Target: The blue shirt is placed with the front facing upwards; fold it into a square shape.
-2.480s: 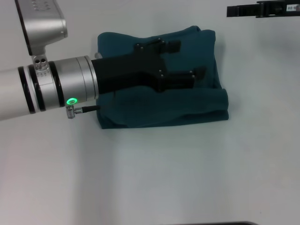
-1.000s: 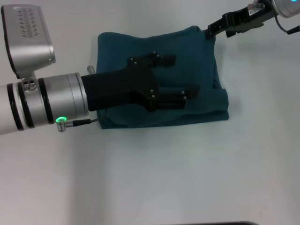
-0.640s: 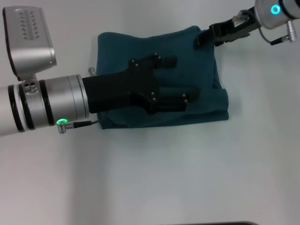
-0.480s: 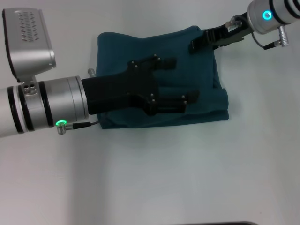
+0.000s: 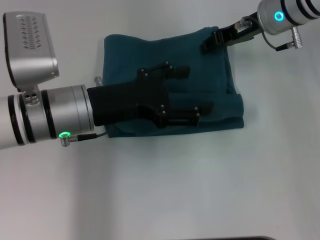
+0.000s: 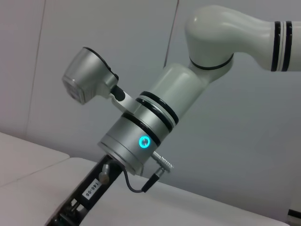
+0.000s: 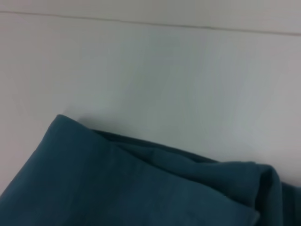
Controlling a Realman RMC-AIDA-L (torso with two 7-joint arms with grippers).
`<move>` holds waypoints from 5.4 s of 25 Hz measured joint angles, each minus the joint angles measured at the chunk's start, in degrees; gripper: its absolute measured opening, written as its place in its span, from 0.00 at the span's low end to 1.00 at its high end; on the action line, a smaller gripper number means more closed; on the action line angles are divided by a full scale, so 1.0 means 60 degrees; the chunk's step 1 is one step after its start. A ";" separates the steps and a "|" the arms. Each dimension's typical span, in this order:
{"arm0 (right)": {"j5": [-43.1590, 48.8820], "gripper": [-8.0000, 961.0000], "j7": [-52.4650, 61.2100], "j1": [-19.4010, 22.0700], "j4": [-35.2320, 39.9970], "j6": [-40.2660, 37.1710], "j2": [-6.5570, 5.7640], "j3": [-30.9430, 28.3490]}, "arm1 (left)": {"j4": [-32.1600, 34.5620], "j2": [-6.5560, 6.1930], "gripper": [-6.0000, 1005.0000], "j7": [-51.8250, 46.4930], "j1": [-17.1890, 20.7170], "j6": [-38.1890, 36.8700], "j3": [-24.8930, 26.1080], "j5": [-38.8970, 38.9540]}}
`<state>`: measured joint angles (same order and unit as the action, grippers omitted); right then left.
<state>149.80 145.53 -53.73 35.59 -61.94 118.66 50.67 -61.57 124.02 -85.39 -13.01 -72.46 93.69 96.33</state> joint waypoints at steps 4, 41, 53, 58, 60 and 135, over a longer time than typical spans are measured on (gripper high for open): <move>-0.0002 0.42 -0.0187 0.0010 0.0052 0.0057 -0.0004 0.0019 | 0.0027 -0.0001 0.95 0.0015 0.0000 -0.0023 0.0000 0.0000; -0.0917 0.06 -0.0264 0.0005 0.0705 0.0508 -0.0124 0.0067 | 0.0011 -0.0002 0.95 0.0013 -0.0074 -0.0184 0.0030 -0.0235; -0.0684 0.07 0.0189 0.0179 0.0801 0.0452 0.0011 0.0289 | 0.0038 -0.0001 0.94 0.0022 -0.0074 -0.0215 0.0019 -0.0346; -0.1280 0.18 0.0055 0.1096 0.2472 -0.0026 0.0053 0.0259 | -0.0004 -0.0001 0.94 0.0023 -0.0010 -0.0298 0.0123 -0.0382; -0.1749 0.25 -0.0438 0.1425 0.2774 -0.0229 0.0056 0.0291 | -0.0027 0.0003 0.95 0.0023 0.0041 -0.0313 0.0233 -0.0341; -0.5415 0.83 -0.7654 0.5382 0.2409 -0.4506 -0.1170 -0.1626 | 0.1428 0.0051 0.95 0.1311 0.0147 -0.2044 0.3788 0.0811</move>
<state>117.31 99.60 -21.44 50.04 -88.98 111.64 40.91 -53.01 124.33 -77.52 -12.13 -84.73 116.42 101.19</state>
